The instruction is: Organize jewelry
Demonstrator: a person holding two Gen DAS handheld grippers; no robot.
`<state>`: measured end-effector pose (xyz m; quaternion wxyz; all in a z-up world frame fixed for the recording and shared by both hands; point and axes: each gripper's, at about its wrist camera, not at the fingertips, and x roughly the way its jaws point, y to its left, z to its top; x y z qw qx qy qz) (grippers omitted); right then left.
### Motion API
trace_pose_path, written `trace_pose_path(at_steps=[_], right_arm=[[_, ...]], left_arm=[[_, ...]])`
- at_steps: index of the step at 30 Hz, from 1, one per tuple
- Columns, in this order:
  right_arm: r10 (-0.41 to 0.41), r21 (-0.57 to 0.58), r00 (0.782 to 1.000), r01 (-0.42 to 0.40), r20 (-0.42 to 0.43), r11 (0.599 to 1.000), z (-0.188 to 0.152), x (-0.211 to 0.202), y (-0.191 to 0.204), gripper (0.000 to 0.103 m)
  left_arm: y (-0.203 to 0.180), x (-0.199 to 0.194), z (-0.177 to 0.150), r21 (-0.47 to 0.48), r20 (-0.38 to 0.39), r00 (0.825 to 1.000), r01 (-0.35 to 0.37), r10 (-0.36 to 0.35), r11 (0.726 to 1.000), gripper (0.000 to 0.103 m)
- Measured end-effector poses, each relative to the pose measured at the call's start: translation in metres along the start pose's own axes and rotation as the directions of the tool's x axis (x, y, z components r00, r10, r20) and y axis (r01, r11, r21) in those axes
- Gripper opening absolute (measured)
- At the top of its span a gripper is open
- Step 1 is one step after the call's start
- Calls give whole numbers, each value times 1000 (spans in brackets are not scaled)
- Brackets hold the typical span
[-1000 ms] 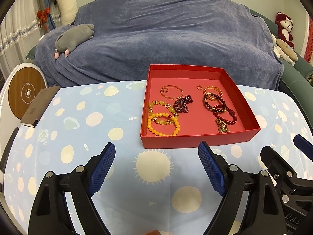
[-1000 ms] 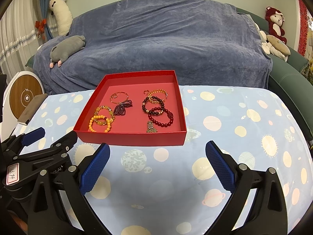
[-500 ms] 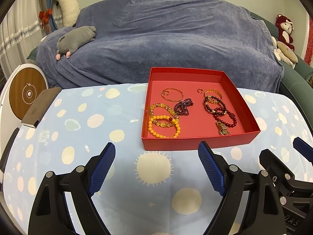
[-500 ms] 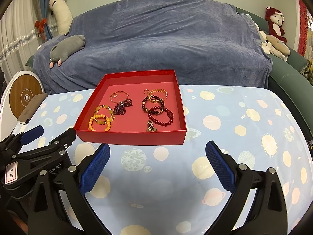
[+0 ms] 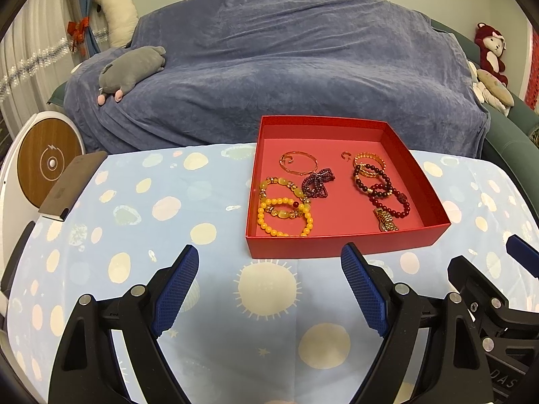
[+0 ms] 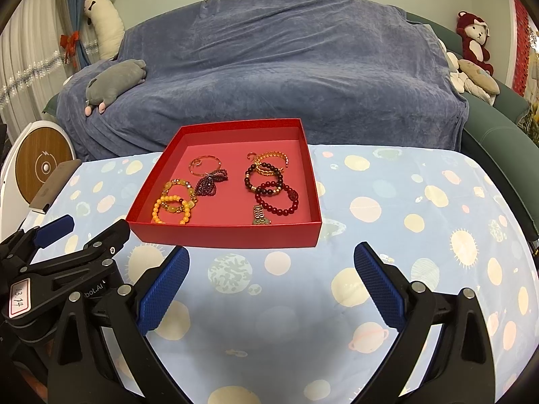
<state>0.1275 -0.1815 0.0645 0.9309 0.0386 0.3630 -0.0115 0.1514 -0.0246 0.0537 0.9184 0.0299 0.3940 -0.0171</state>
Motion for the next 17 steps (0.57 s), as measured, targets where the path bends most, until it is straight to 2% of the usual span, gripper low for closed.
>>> trace_pose_path(at_steps=[17], right_arm=[[-1, 1, 1000, 1, 0, 1000, -1, 0, 0, 94]], left_arm=[[0, 4, -4, -5, -12, 1000, 1, -1, 1000, 82]])
